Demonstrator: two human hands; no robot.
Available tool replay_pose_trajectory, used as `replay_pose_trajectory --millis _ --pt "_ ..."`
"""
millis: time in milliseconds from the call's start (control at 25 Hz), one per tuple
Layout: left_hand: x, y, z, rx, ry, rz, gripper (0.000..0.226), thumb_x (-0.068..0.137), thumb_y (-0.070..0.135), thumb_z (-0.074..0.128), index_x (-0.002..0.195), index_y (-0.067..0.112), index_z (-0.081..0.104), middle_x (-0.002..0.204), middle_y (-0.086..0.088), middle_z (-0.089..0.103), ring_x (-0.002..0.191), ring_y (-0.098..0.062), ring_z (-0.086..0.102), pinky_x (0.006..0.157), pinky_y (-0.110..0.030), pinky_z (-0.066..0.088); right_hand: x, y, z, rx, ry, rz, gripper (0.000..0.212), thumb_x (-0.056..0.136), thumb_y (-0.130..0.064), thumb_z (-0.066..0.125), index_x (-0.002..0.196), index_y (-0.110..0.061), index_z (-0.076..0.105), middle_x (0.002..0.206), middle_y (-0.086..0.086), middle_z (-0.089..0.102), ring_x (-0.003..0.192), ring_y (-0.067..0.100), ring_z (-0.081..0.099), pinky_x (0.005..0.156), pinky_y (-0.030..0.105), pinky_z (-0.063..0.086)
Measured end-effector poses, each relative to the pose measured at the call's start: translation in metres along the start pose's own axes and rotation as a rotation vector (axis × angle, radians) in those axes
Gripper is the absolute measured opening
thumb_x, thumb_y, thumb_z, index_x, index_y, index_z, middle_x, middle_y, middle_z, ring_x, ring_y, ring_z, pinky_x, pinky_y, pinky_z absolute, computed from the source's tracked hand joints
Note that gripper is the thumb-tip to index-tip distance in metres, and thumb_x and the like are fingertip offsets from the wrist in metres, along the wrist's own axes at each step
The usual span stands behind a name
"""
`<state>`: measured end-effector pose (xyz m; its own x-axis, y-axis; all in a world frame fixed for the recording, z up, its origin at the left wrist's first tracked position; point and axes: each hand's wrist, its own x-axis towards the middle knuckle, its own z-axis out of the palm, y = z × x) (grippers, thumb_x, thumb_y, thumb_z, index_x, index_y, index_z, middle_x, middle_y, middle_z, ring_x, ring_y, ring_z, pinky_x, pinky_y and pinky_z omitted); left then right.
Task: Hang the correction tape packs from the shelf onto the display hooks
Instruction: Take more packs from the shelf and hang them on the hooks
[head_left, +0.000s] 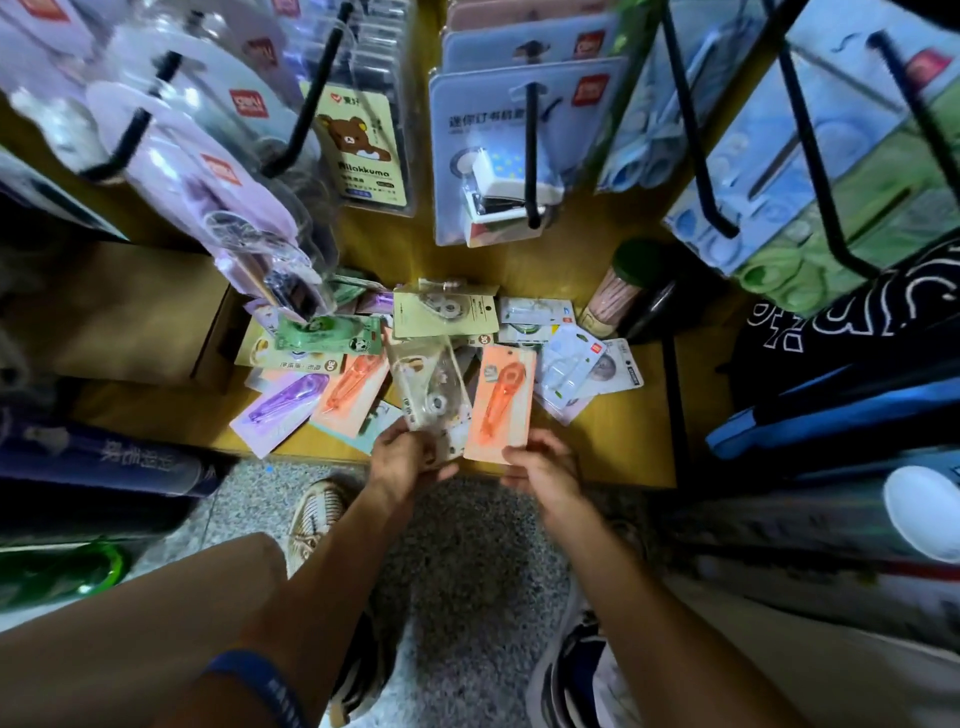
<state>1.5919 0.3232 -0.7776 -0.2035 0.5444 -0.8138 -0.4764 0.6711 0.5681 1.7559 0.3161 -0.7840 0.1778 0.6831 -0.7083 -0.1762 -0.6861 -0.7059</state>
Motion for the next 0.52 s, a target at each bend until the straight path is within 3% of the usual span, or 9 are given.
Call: replay_pose_trajectory --millis 120,200,320,360,440,520 --pt "0.001 -0.002 0.015 0.094 -0.096 0.033 0.04 0.08 -0.005 0.07 0.118 -0.001 0.057 0.097 -0.013 0.069 0.074 -0.023 0.067 0.05 -0.027 0.058 0.008 0.002 0.001 -0.075 -0.025 -0.012 0.02 0.085 0.007 0.067 0.096 -0.009 0.061 0.09 0.01 0.068 0.049 0.008 0.059 0.046 0.02 0.052" --pt "0.006 -0.004 0.016 0.11 -0.055 0.052 0.041 0.078 -0.012 0.07 0.116 -0.005 0.057 0.1 -0.016 0.068 0.063 -0.021 0.068 0.045 -0.026 0.056 0.011 0.005 -0.002 -0.141 -0.114 -0.041 0.018 0.086 0.004 0.067 0.097 -0.009 0.062 0.085 0.004 0.069 0.052 0.006 0.059 0.05 0.02 0.051" --pt "0.01 -0.004 0.017 0.039 -0.008 0.041 0.021 0.077 -0.018 0.067 0.09 -0.002 0.062 0.092 -0.021 0.067 0.046 -0.016 0.066 0.041 -0.028 0.054 0.023 0.006 -0.006 -0.233 -0.198 0.001 0.01 0.09 -0.011 0.069 0.093 -0.018 0.064 0.085 -0.001 0.072 0.061 0.01 0.063 0.056 0.026 0.053" --pt "0.01 -0.002 0.018 -0.001 -0.006 0.043 0.023 0.077 -0.019 0.065 0.085 0.001 0.06 0.087 -0.018 0.066 0.048 -0.017 0.066 0.041 -0.029 0.054 0.032 0.006 -0.006 -0.263 -0.148 0.006 0.007 0.09 -0.018 0.07 0.089 -0.022 0.063 0.088 0.001 0.072 0.068 0.014 0.066 0.061 0.031 0.055" --pt "0.013 0.0 0.018 -0.164 -0.029 0.034 0.026 0.08 -0.023 0.056 0.09 0.001 0.057 0.086 -0.015 0.062 0.066 -0.025 0.065 0.041 -0.033 0.055 0.056 0.001 -0.007 -0.273 0.117 0.002 0.011 0.088 -0.026 0.072 0.084 -0.027 0.061 0.102 0.006 0.071 0.088 0.025 0.068 0.076 0.04 0.056" --pt "0.019 0.002 0.013 -0.294 -0.028 0.027 0.032 0.083 -0.025 0.051 0.106 -0.004 0.055 0.089 -0.016 0.06 0.077 -0.03 0.059 0.042 -0.037 0.056 0.075 -0.013 -0.011 -0.274 0.246 -0.028 0.012 0.087 -0.022 0.071 0.095 -0.025 0.062 0.111 0.006 0.065 0.09 0.021 0.061 0.078 0.037 0.052"
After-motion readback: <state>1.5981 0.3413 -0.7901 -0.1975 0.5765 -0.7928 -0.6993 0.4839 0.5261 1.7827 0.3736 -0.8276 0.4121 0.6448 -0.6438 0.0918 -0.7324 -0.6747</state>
